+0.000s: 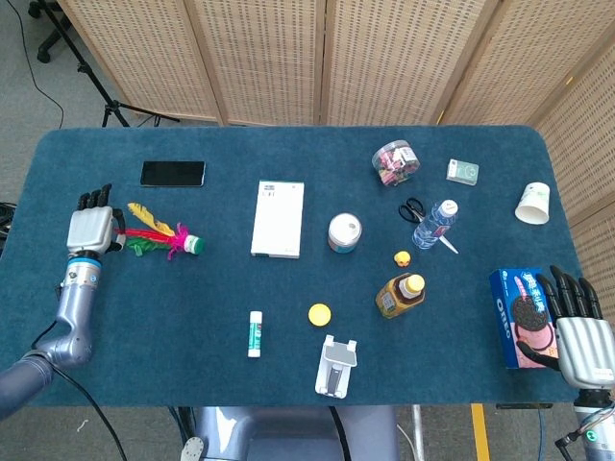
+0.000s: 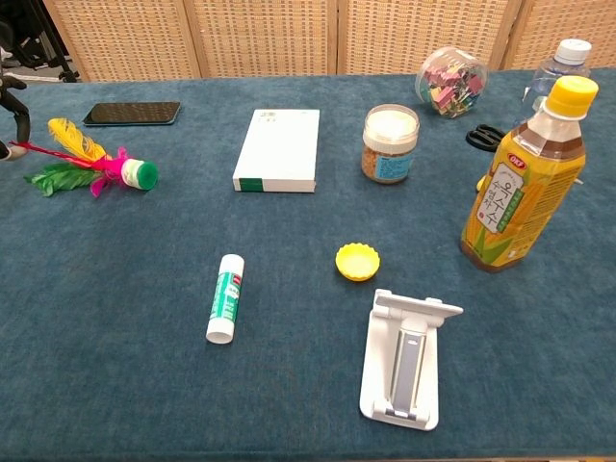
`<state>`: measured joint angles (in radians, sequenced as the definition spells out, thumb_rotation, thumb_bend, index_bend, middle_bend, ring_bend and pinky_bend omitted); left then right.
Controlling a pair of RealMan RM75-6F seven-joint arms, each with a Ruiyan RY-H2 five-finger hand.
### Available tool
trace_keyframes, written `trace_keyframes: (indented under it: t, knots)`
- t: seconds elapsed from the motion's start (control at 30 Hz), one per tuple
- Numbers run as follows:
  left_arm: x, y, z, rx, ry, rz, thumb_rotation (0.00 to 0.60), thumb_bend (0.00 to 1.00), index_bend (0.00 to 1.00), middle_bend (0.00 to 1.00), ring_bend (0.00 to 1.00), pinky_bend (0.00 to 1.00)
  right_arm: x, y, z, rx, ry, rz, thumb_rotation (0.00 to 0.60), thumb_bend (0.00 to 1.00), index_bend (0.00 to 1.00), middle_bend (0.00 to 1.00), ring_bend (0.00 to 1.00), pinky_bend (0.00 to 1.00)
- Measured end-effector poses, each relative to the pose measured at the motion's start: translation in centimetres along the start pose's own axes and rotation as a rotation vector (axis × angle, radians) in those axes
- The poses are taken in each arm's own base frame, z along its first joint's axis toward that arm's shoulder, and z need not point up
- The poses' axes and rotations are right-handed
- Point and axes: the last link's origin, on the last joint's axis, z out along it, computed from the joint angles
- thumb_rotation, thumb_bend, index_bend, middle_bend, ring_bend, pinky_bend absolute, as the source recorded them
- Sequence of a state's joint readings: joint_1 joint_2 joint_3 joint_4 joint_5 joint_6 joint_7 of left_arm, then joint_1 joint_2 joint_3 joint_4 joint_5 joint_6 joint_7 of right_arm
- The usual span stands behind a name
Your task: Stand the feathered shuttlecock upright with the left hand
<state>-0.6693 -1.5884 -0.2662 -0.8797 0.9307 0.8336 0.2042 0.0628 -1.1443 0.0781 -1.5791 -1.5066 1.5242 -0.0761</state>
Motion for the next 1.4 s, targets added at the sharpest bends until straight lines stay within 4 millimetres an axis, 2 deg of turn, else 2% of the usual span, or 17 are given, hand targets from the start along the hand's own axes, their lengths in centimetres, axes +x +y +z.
trace_keyframes:
  t: [0.5, 1.0, 1.23, 1.4]
  knots:
    - [3.8, 1.2, 0.0, -0.048, 0.1, -0.001, 0.6, 0.43, 0.71, 0.0, 0.0, 0.0, 0.2, 0.0, -0.1, 0.002, 0.007, 0.006, 0.6, 0.0, 0.0, 0.0, 0.0, 0.0]
    - [9.2, 5.0, -1.6, -0.151, 0.222, 0.011, 0.6, 0.44, 0.72, 0.0, 0.0, 0.0, 0.4, 0.0, -0.2, 0.005, 0.018, 0.014, 0.6, 0.0, 0.0, 0.0, 0.0, 0.0]
    - [10.1, 6.2, -2.4, -0.189, 0.25, 0.024, 0.6, 0.44, 0.72, 0.0, 0.0, 0.0, 0.5, 0.0, -0.2, 0.006, 0.021, 0.016, 0.6, 0.0, 0.0, 0.0, 0.0, 0.0]
    - [9.3, 6.3, -2.9, -0.201, 0.232, 0.058, 0.6, 0.43, 0.72, 0.0, 0.0, 0.0, 0.6, 0.0, -0.2, 0.006, 0.025, 0.018, 0.6, 0.0, 0.0, 0.0, 0.0, 0.0]
